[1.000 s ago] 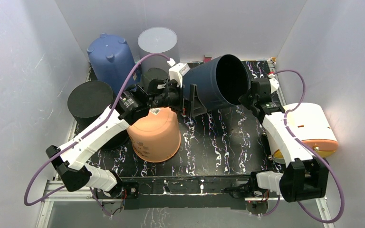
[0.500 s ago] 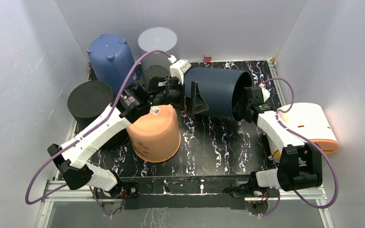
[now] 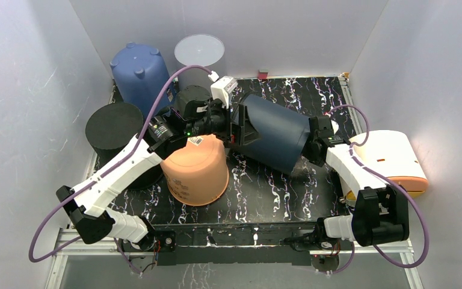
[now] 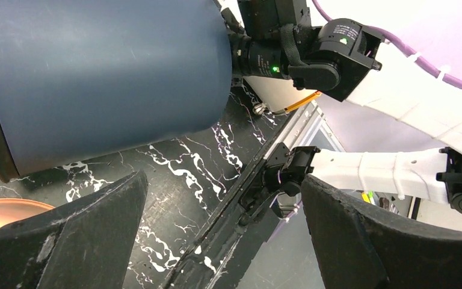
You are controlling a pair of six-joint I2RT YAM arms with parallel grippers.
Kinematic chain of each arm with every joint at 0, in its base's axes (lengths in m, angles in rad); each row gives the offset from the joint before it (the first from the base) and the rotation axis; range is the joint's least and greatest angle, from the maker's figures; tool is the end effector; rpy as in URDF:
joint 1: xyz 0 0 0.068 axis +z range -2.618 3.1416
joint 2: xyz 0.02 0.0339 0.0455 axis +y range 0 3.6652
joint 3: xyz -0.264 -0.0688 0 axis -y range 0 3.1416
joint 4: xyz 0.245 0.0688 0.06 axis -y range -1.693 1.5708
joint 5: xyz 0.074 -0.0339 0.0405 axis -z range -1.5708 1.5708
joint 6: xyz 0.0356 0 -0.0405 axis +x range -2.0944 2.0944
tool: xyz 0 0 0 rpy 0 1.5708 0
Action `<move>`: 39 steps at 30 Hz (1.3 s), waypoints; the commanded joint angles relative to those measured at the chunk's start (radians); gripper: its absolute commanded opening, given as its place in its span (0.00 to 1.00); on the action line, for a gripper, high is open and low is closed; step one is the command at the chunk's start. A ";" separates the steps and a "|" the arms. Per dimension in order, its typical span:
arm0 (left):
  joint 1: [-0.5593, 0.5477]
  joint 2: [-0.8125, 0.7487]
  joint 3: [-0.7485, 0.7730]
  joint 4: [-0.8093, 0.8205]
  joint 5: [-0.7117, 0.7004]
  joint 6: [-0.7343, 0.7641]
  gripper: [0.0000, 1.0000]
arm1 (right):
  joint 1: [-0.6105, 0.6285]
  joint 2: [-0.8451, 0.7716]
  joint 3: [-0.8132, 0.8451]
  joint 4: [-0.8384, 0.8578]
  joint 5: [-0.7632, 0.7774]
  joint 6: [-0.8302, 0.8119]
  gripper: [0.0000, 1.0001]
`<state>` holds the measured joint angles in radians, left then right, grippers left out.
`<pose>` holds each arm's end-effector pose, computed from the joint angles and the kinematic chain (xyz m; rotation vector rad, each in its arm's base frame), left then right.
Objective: Turn the large container upside down
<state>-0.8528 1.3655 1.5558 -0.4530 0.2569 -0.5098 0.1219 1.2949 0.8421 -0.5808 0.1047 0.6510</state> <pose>0.1906 -0.2320 0.4491 0.5329 1.9241 -1.1586 0.2492 0.0268 0.2203 0.7166 2.5017 0.1437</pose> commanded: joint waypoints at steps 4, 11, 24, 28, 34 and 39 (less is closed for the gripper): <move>0.011 0.035 0.063 -0.101 -0.093 -0.004 0.98 | 0.005 -0.038 -0.009 -0.050 0.010 -0.045 0.82; 0.172 0.142 0.141 -0.153 0.034 -0.036 0.98 | 0.005 -0.048 0.024 -0.188 0.081 -0.071 0.86; 0.398 0.322 0.236 -0.063 0.146 0.067 0.98 | 0.004 -0.075 0.057 -0.208 0.083 -0.055 0.87; 0.426 0.417 0.206 0.037 0.295 0.077 0.98 | 0.004 -0.073 0.055 -0.212 0.086 -0.061 0.87; 0.426 0.530 0.195 0.131 0.463 0.041 0.98 | 0.004 -0.094 0.036 -0.202 0.077 -0.065 0.87; 0.422 0.557 0.134 0.275 0.575 -0.022 0.92 | 0.003 -0.083 0.032 -0.196 0.068 -0.067 0.88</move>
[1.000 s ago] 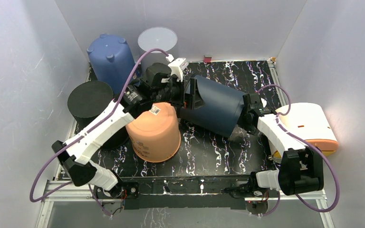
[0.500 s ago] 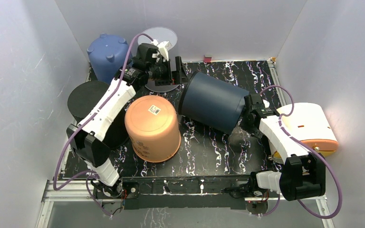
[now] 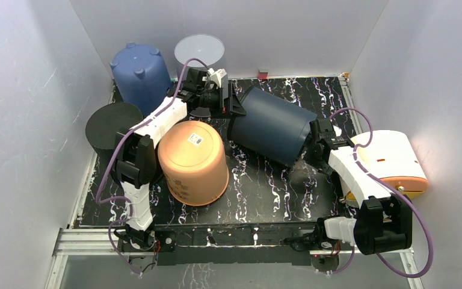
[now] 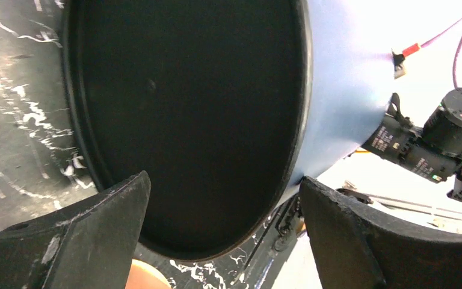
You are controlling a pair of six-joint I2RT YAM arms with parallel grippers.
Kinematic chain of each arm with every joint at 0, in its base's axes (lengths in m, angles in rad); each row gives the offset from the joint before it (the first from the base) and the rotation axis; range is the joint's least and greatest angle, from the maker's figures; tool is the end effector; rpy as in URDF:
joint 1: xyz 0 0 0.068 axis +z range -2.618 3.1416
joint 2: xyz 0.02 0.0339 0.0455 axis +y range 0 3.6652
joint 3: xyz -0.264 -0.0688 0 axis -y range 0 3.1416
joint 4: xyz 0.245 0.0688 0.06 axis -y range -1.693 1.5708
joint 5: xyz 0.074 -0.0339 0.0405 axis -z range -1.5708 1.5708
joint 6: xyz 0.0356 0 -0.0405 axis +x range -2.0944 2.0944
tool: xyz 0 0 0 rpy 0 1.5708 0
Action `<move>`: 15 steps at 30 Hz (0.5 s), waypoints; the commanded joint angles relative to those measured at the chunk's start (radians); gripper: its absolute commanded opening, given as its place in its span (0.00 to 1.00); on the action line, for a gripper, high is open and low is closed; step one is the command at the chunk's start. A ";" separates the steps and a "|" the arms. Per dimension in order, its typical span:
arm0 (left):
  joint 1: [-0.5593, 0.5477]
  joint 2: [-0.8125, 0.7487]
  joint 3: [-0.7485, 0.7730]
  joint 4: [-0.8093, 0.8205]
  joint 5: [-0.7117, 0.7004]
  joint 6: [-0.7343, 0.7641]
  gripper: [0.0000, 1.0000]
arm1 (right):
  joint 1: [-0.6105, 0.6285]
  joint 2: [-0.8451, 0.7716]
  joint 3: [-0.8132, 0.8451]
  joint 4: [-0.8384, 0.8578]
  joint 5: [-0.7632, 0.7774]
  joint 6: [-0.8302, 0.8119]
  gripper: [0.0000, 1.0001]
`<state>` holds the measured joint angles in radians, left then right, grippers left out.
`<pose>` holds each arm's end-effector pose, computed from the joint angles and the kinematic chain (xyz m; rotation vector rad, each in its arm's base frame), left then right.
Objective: Turn the large container upside down
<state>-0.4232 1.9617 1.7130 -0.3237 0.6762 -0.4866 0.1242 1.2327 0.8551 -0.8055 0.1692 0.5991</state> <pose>0.4088 -0.2086 0.3003 0.3556 2.2357 -1.2349 0.2226 0.0217 0.2270 0.6839 2.6333 -0.0268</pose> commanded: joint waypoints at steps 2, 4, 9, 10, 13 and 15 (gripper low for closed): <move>-0.011 -0.030 -0.023 0.156 0.178 -0.052 0.88 | 0.001 -0.017 0.021 0.032 -0.002 -0.015 0.88; -0.013 -0.027 -0.021 0.154 0.197 -0.053 0.82 | 0.002 -0.013 0.025 0.030 -0.002 -0.015 0.88; -0.012 -0.062 -0.042 0.146 0.188 -0.046 0.76 | 0.001 -0.009 0.024 0.037 -0.011 -0.014 0.88; -0.012 -0.069 -0.047 0.147 0.184 -0.046 0.72 | 0.001 -0.007 0.024 0.037 -0.014 -0.013 0.88; -0.013 -0.080 -0.056 0.145 0.188 -0.050 0.60 | 0.001 -0.004 0.024 0.038 -0.020 -0.012 0.88; -0.012 -0.087 -0.061 0.140 0.182 -0.058 0.42 | 0.002 -0.004 0.024 0.040 -0.026 -0.013 0.87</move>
<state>-0.4339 1.9617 1.6657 -0.1944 0.8230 -0.5373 0.1242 1.2331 0.8551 -0.8043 0.1528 0.5991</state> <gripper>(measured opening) 0.556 0.873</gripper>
